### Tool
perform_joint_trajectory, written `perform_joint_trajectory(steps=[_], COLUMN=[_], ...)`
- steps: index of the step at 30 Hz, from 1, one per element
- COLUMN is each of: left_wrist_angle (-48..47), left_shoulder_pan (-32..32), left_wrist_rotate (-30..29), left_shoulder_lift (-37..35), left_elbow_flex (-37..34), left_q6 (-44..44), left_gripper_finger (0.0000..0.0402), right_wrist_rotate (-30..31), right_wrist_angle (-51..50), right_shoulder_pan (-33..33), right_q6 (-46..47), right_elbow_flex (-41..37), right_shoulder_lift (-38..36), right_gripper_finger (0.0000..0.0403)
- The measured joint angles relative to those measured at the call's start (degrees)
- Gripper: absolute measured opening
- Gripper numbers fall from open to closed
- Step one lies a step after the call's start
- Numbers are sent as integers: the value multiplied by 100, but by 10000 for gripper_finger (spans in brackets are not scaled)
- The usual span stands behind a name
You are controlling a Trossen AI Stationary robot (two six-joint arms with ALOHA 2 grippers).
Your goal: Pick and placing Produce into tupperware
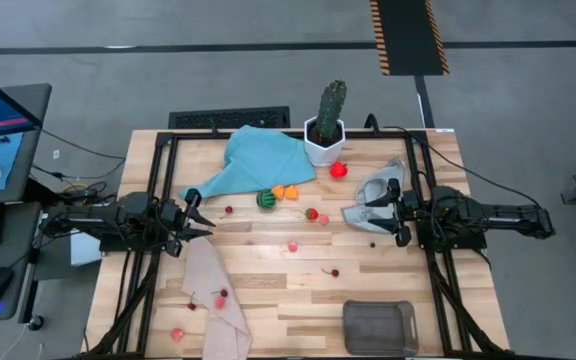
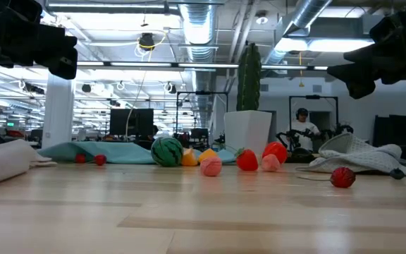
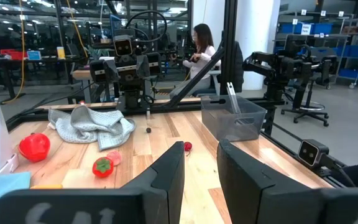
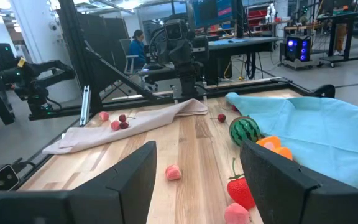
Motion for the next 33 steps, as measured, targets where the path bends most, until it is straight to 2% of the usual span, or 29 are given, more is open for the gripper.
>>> perform_joint_trajectory(steps=[25,30,33], left_wrist_angle=[-1,1,0], left_shoulder_pan=[0,0,0], left_wrist_rotate=[0,0,0], left_shoulder_lift=[-1,-1,-1], left_elbow_flex=[1,1,-1], left_q6=[0,0,0], left_gripper_finger=[85,85,85], right_wrist_rotate=[0,19,125], right_wrist_angle=[14,97,546], right_shoulder_pan=[0,55,53], right_q6=[3,637,918], right_elbow_flex=[2,0,1], right_shoulder_lift=[-1,0,-4], right_gripper_finger=[255,255,255])
